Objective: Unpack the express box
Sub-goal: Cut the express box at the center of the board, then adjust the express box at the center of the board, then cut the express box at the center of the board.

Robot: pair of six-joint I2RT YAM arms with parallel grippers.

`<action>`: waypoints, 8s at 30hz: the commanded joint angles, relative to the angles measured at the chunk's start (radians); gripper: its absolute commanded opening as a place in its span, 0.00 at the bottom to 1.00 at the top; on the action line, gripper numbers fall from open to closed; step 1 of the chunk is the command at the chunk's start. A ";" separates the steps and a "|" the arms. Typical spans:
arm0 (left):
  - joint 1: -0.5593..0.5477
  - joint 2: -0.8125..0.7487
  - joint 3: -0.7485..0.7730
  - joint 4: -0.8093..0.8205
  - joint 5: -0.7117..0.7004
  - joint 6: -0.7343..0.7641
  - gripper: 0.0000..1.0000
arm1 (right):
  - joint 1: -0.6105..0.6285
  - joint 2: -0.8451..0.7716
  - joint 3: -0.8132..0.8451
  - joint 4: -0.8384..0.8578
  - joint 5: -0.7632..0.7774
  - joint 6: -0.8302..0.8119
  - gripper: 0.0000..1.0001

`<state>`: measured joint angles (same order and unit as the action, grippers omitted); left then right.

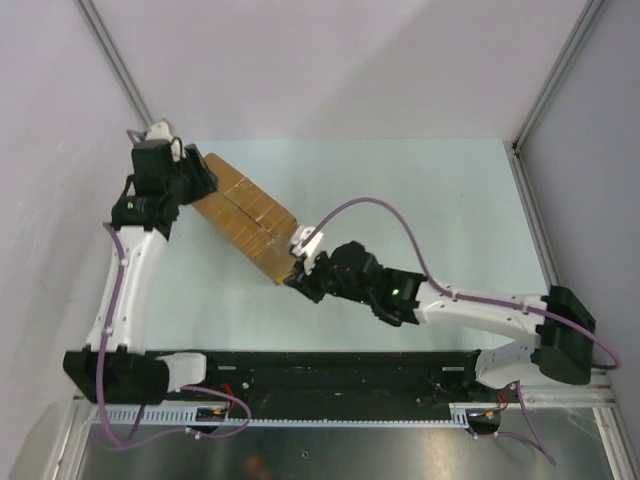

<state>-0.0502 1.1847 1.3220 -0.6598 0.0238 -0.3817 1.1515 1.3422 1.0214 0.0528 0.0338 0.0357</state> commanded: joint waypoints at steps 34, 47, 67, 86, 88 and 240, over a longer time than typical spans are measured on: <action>0.302 0.368 -0.079 0.160 0.154 -0.192 0.51 | -0.047 0.319 0.017 0.435 0.276 -0.063 0.00; 0.322 0.147 0.057 0.106 -0.125 -0.077 0.58 | -0.096 -0.058 -0.011 0.199 0.202 0.038 0.00; -0.200 0.693 0.606 0.338 0.318 -0.062 0.58 | -0.351 -0.083 -0.009 0.124 0.408 0.346 0.00; -0.407 0.336 -0.021 0.342 0.111 0.030 0.46 | -0.449 -0.081 -0.009 0.024 0.261 0.585 0.00; -0.427 0.307 -0.079 0.339 0.073 0.033 0.45 | -0.446 -0.078 -0.011 0.022 0.258 0.645 0.00; -0.482 0.329 -0.096 -0.012 -0.254 -0.048 0.23 | -0.417 0.187 0.083 0.282 0.169 0.624 0.00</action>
<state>-0.5247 1.4727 1.2709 -0.3828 -0.2436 -0.4210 0.7250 1.5097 1.0683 0.3283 0.2108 0.6773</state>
